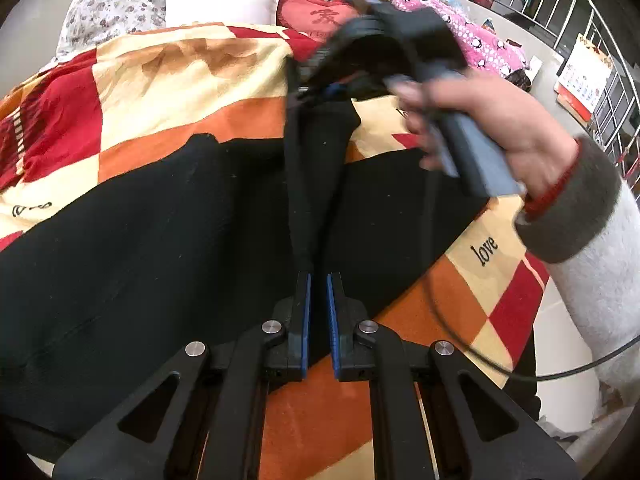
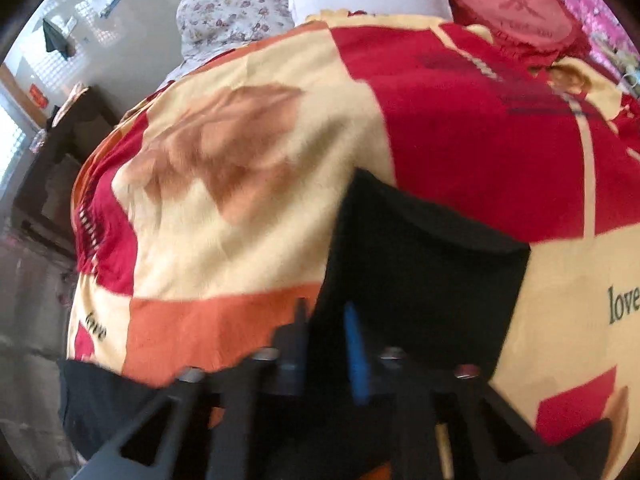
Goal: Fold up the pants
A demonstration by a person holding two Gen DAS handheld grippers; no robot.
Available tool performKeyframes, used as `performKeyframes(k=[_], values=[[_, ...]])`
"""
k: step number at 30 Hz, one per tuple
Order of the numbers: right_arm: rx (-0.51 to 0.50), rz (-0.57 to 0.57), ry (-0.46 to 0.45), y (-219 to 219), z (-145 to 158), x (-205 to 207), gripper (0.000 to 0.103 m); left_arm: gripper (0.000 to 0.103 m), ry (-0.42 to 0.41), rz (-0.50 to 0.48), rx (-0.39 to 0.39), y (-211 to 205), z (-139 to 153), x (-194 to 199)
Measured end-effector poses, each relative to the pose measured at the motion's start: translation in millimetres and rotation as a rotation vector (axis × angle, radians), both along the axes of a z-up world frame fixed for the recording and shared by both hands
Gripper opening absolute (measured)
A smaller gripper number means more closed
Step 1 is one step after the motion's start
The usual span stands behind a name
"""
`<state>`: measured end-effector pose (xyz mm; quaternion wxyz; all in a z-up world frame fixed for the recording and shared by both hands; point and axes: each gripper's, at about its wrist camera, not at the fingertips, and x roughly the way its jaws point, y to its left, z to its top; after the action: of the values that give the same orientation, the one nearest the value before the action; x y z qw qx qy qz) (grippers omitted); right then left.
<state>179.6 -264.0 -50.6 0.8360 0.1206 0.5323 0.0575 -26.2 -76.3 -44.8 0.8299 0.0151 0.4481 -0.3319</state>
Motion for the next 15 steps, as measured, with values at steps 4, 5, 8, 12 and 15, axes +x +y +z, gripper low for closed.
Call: performKeyframes(k=[4,5,8,12,15], values=[[0.020,0.036,-0.040,-21,11,-29,0.005,0.007,0.004,0.006,0.005,-1,-1,1],[0.034,0.041,-0.048,-26,16,-37,0.005,0.007,0.004,0.008,0.007,-1,0,0],[0.056,0.048,-0.091,-44,33,-70,0.005,0.007,0.011,0.008,0.001,-1,2,-2],[0.089,0.021,-0.132,-72,45,-118,0.005,0.007,0.019,0.007,0.007,-2,3,-3],[0.136,-0.010,-0.158,-92,49,-161,0.005,0.007,0.032,0.009,-0.012,1,4,-4]])
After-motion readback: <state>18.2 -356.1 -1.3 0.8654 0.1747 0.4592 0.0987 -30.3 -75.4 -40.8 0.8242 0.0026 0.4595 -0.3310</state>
